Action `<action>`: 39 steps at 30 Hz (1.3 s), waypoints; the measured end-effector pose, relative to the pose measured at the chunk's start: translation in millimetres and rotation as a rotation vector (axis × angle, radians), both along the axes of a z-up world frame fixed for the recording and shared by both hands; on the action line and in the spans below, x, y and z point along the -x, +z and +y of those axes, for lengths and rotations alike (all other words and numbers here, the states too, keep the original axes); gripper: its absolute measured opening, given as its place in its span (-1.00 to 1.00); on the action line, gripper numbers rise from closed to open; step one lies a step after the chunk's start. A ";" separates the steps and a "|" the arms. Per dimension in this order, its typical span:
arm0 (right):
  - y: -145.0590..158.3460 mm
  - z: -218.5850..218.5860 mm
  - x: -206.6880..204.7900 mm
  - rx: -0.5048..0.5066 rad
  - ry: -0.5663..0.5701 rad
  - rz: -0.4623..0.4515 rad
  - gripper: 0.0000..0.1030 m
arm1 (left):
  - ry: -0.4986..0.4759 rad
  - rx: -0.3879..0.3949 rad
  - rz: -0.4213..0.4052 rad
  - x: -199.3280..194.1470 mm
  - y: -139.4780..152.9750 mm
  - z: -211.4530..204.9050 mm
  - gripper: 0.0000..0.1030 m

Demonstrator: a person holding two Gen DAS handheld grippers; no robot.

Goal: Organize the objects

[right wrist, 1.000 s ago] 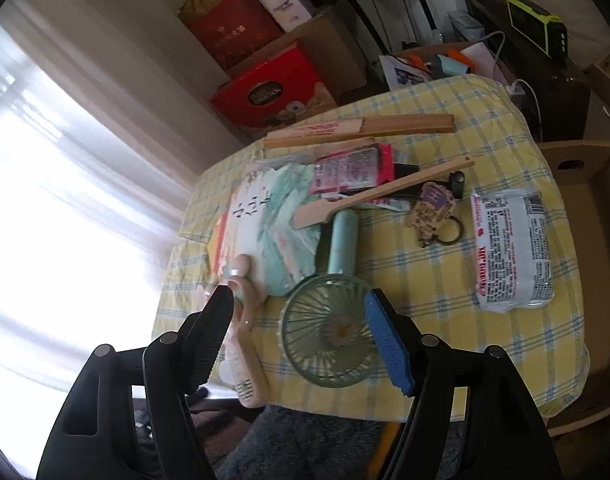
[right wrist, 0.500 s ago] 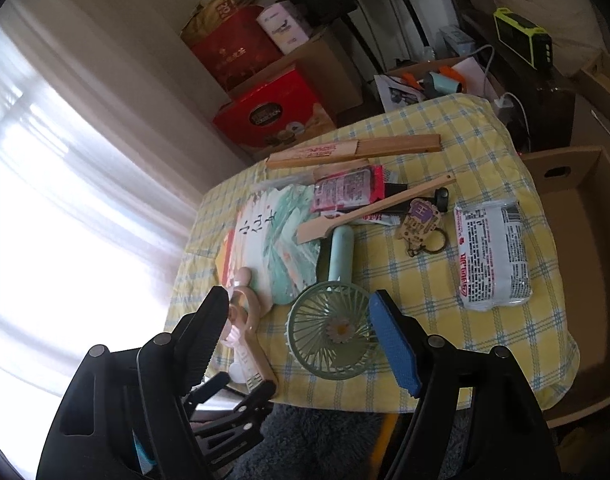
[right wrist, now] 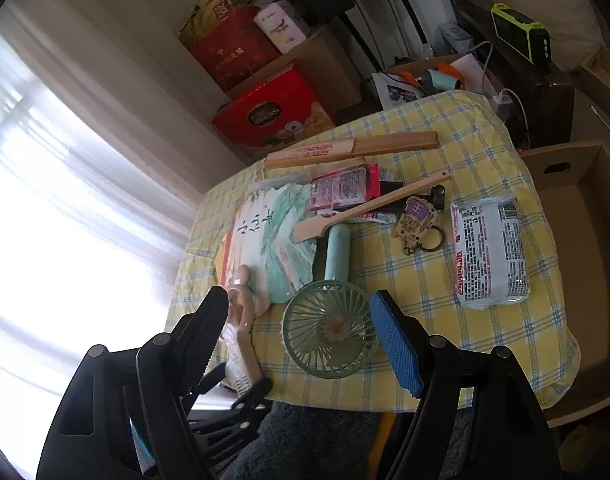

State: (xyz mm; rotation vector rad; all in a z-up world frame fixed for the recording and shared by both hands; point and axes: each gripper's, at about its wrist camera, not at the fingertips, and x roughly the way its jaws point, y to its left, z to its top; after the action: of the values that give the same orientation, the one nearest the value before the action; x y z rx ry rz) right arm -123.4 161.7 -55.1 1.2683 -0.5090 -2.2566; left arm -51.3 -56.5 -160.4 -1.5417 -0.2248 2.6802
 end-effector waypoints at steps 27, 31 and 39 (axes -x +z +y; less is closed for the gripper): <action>-37.3 -91.7 56.8 -0.241 0.220 -0.140 0.55 | -0.355 0.087 0.080 -18.5 7.6 -21.5 -0.09; -44.5 -123.7 70.3 -0.341 0.315 -0.117 0.52 | -0.359 0.069 0.088 -21.4 7.1 -34.7 -0.09; -65.3 -162.8 83.2 -0.155 0.480 -0.207 0.42 | -0.353 -0.009 0.106 -25.5 3.7 -59.3 -0.09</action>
State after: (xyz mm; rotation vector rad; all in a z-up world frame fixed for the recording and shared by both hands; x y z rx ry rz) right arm -206.6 -1.1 -120.4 1.5221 -0.0808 -1.8008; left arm -25.8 -115.8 -156.8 -1.2897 0.0373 2.4661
